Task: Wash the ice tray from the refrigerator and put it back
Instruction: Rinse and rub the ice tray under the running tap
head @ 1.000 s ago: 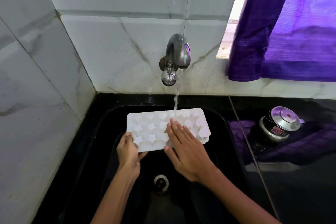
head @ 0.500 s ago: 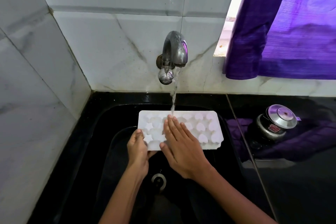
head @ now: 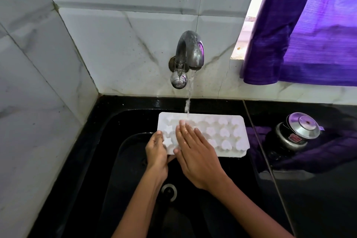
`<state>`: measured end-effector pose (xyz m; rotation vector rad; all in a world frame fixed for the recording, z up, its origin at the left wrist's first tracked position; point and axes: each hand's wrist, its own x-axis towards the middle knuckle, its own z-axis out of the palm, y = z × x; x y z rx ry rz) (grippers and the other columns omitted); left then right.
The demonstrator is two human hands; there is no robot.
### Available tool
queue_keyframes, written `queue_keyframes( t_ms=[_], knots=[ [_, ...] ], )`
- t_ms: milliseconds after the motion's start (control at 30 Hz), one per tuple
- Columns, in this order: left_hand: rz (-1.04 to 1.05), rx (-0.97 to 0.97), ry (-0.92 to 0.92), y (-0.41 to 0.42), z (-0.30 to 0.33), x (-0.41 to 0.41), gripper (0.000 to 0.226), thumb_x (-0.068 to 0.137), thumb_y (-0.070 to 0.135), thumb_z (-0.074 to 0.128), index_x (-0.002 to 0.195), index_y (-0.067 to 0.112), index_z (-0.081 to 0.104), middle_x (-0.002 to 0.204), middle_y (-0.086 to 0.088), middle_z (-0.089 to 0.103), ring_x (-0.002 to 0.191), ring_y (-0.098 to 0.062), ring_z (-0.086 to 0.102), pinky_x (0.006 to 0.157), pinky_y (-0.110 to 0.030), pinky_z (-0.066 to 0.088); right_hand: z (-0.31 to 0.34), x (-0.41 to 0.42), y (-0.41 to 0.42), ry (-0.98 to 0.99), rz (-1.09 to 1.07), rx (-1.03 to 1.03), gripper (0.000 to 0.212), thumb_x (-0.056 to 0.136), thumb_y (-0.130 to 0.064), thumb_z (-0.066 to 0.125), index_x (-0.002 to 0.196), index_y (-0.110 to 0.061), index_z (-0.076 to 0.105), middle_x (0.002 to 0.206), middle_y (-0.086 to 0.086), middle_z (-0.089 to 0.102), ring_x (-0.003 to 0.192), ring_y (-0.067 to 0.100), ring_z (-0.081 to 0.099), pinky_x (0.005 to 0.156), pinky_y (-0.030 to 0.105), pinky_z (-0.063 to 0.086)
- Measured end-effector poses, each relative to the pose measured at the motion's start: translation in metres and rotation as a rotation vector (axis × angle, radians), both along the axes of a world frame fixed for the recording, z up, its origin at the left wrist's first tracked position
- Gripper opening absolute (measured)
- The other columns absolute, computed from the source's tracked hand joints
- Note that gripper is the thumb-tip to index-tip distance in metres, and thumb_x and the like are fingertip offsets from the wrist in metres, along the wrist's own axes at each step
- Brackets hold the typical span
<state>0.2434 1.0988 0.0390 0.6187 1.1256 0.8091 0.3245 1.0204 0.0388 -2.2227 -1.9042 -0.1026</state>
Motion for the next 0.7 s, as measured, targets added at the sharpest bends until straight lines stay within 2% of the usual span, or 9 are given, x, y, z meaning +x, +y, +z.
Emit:
queue_keyframes(
  t_ms=[67, 133, 200, 233, 300, 400, 467, 567, 700],
  knots=[
    [-0.008, 0.012, 0.007, 0.000, -0.001, 0.000, 0.024, 0.100, 0.028, 0.041, 0.098, 0.019, 0.062, 0.089, -0.003, 0.070, 0.073, -0.015, 0.066, 0.054, -0.028, 0.056, -0.001, 0.005, -0.005, 0.038, -0.060, -0.008, 0.060, 0.101, -0.040, 0.011, 0.144, -0.003, 0.032, 0.151, 0.013, 0.033, 0.142, 0.022, 0.025, 0.113, 0.035, 0.012],
    [-0.048, 0.022, 0.015, -0.006, 0.001, 0.002, 0.025, 0.100, 0.029, 0.040, 0.097, 0.019, 0.063, 0.090, -0.004, 0.071, 0.075, -0.017, 0.068, 0.058, -0.031, 0.056, 0.000, 0.009, 0.000, 0.092, -0.121, 0.029, 0.070, 0.098, -0.048, -0.001, 0.147, -0.003, 0.021, 0.156, 0.013, 0.018, 0.145, 0.021, 0.012, 0.117, 0.032, 0.001],
    [-0.107, 0.031, 0.027, -0.014, 0.001, 0.007, 0.027, 0.101, 0.028, 0.040, 0.097, 0.016, 0.064, 0.092, -0.006, 0.072, 0.077, -0.018, 0.068, 0.057, -0.029, 0.055, 0.001, 0.009, 0.014, 0.106, -0.134, 0.032, 0.073, 0.095, -0.051, -0.003, 0.148, -0.003, 0.011, 0.157, 0.012, 0.004, 0.146, 0.020, -0.003, 0.118, 0.031, -0.008],
    [-0.132, 0.034, 0.028, -0.018, 0.002, 0.009, 0.028, 0.100, 0.026, 0.041, 0.096, 0.013, 0.065, 0.093, -0.009, 0.072, 0.079, -0.020, 0.068, 0.056, -0.028, 0.054, 0.003, 0.007, 0.021, 0.092, -0.130, 0.032, 0.070, 0.096, -0.048, 0.001, 0.148, -0.003, 0.011, 0.157, 0.012, 0.005, 0.146, 0.021, -0.003, 0.119, 0.032, -0.007],
    [-0.152, 0.023, 0.003, -0.021, 0.002, 0.010, 0.025, 0.098, 0.024, 0.045, 0.099, 0.012, 0.067, 0.096, -0.012, 0.073, 0.087, -0.025, 0.069, 0.066, -0.031, 0.057, 0.005, 0.001, 0.029, 0.033, -0.092, 0.025, 0.063, 0.099, -0.041, 0.009, 0.147, -0.003, 0.024, 0.155, 0.014, 0.020, 0.146, 0.023, 0.012, 0.121, 0.037, 0.007],
    [-0.128, 0.014, -0.011, -0.016, 0.001, 0.005, 0.023, 0.096, 0.026, 0.050, 0.106, 0.017, 0.068, 0.097, -0.009, 0.073, 0.093, -0.026, 0.069, 0.079, -0.037, 0.055, 0.004, -0.002, 0.029, -0.023, 0.037, -0.011, 0.060, 0.101, -0.035, 0.007, 0.140, -0.008, 0.043, 0.148, 0.009, 0.040, 0.141, 0.022, 0.030, 0.115, 0.041, 0.022],
    [-0.097, -0.001, 0.008, -0.011, -0.004, 0.001, 0.025, 0.096, 0.030, 0.051, 0.109, 0.017, 0.068, 0.094, -0.008, 0.074, 0.088, -0.026, 0.069, 0.073, -0.036, 0.054, 0.002, -0.001, 0.020, -0.033, 0.136, -0.049, 0.056, 0.101, -0.034, 0.011, 0.141, -0.011, 0.042, 0.149, 0.006, 0.040, 0.141, 0.021, 0.030, 0.117, 0.038, 0.022],
    [-0.003, -0.040, 0.002, -0.002, -0.008, -0.007, 0.024, 0.097, 0.026, 0.049, 0.113, 0.014, 0.063, 0.087, -0.004, 0.069, 0.075, -0.019, 0.063, 0.047, -0.024, 0.053, -0.004, 0.004, 0.004, -0.050, 0.189, -0.070, 0.050, 0.101, -0.034, 0.018, 0.145, -0.014, 0.034, 0.152, 0.003, 0.034, 0.142, 0.019, 0.027, 0.114, 0.036, 0.017],
    [0.101, -0.011, -0.004, 0.012, -0.005, -0.021, 0.021, 0.098, 0.026, 0.047, 0.113, 0.015, 0.057, 0.088, -0.002, 0.065, 0.076, -0.017, 0.063, 0.047, -0.028, 0.056, -0.007, 0.022, -0.011, 0.015, -0.024, -0.053, 0.056, 0.102, -0.039, 0.009, 0.147, -0.012, 0.029, 0.154, 0.004, 0.028, 0.144, 0.020, 0.022, 0.114, 0.034, 0.012]
  ],
)
